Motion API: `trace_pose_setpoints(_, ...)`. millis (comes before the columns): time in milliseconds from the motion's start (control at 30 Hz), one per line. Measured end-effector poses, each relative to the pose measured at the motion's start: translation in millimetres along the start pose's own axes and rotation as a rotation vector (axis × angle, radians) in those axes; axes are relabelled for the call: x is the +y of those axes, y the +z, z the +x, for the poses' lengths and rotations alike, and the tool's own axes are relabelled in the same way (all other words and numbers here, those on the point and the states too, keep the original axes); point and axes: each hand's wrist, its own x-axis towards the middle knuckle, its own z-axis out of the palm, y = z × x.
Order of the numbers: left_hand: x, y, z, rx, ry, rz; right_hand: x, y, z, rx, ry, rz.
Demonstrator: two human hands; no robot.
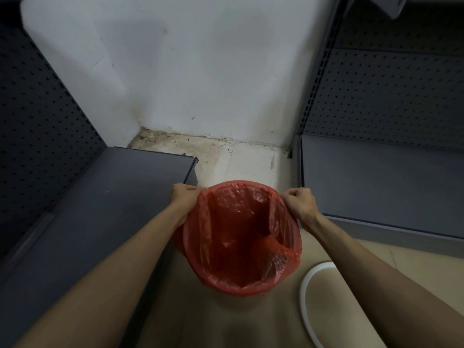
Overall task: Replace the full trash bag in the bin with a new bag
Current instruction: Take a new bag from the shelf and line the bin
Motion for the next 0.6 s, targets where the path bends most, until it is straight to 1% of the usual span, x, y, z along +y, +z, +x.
trace_pose_setpoints(67,2.4,-4.2,-6.9,0.001,0.078,0.055,0.7,-3.3,-6.2,-0.028,-0.031,0.031)
trace_pose_setpoints(167,4.3,-17.4,-21.8,-0.02,0.279,0.197,-3.8,-13.9,-17.5,-0.055,-0.147,0.029)
trace_pose_setpoints(267,4.1,-34.4,-49.7,-0.034,0.513,0.323,-12.4,-27.0,-37.4,-0.028,-0.294,-0.169)
trace_pose_setpoints(333,1.2,-43.5,-74.9,-0.102,0.622,0.401,-15.5,-34.1,-58.8,-0.012,-0.399,-0.332)
trace_pose_setpoints(433,-9.7,-53.1,-110.7,-0.213,0.678,0.575,-9.2,-40.5,-91.4,-0.017,-0.531,-0.547)
trace_pose_setpoints(500,-22.3,-55.6,-129.0,-0.223,0.689,0.663,0.5,-40.5,-107.4,-0.068,-0.582,-0.617)
trace_pose_setpoints(600,-38.5,-54.6,-139.0,-0.253,0.648,0.716,16.3,-37.2,-116.4,-0.123,-0.671,-0.698)
